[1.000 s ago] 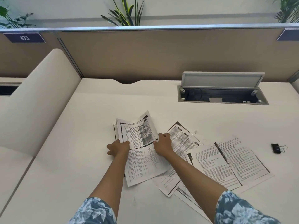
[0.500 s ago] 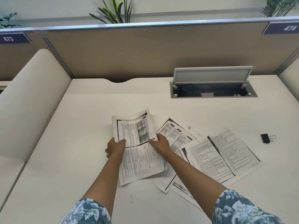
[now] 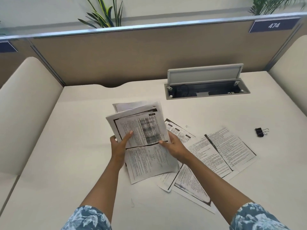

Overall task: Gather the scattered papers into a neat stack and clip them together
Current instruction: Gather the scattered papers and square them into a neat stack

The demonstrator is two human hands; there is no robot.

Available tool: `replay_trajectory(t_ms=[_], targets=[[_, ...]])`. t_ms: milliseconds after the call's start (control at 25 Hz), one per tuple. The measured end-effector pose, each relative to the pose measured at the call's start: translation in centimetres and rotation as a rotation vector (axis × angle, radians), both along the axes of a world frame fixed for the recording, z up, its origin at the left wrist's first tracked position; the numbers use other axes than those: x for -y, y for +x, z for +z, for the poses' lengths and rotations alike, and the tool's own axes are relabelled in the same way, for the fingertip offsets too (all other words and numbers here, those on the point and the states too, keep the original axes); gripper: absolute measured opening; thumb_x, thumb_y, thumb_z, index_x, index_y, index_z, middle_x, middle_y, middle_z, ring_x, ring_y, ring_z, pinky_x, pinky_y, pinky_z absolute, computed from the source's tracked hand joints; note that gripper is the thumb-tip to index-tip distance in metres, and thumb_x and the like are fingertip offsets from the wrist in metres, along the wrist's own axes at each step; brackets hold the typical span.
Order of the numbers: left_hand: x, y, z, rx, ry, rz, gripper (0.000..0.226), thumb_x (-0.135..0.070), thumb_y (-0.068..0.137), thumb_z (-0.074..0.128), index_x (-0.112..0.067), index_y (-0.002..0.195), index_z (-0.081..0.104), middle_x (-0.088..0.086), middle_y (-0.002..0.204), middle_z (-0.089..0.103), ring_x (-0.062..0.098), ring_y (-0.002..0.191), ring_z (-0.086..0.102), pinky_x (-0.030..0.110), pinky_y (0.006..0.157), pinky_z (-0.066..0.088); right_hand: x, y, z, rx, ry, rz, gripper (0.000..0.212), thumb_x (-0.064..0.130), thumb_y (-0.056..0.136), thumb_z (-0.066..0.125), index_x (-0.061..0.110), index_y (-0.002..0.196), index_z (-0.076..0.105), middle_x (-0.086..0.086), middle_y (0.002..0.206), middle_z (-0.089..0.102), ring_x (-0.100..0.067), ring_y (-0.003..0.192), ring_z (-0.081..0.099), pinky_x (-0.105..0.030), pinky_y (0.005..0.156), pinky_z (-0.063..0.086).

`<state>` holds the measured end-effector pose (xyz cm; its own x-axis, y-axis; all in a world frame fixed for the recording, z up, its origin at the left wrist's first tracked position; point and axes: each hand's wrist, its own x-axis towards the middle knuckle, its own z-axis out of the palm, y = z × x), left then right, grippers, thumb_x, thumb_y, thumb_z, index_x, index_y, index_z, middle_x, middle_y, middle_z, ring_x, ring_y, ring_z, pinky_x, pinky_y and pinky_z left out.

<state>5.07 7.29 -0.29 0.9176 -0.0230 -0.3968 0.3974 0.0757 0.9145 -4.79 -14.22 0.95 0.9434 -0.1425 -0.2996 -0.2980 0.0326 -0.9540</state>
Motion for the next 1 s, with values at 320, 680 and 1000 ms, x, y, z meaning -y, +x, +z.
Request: replay_trajectory(t_ms=[320,680,1000], targets=[[5.2,0.4,3.8,0.229,-0.028,-0.161,0.024,-0.028,0.074,0.088,-0.026,0.095,0.077,-0.004,0.095,0.081,0.016,0.087,0.079,0.035,0.069,0.065,2.2,-0.7,1.8,0.255,-0.042,-0.369,0.02,0.015,0.101,0.053,0.014,0.12,0.059,-0.001,0.104,0.069,-0.011,0.093,0.07,-0.025,0.069,0.06],[6.8,-1.9,2.9,0.262,-0.072,-0.171,0.02,-0.026,0.075,0.088,-0.035,0.091,0.08,-0.006,0.098,0.081,0.014,0.09,0.078,0.027,0.067,0.062,2.3,-2.1,0.6,0.181,0.062,-0.431,0.04,0.015,0.089,0.071,0.017,0.125,0.053,0.001,0.116,0.067,-0.005,0.102,0.068,-0.019,0.067,0.058],[7.9,-3.9,0.5,0.203,-0.047,-0.213,0.032,-0.01,0.074,0.089,-0.026,0.099,0.078,-0.006,0.099,0.081,0.011,0.091,0.078,0.028,0.073,0.063,2.3,-2.8,-2.6,-0.045,0.021,-0.52,0.061,0.004,0.072,0.085,0.006,0.126,0.056,-0.01,0.118,0.069,-0.026,0.108,0.066,-0.043,0.09,0.057]])
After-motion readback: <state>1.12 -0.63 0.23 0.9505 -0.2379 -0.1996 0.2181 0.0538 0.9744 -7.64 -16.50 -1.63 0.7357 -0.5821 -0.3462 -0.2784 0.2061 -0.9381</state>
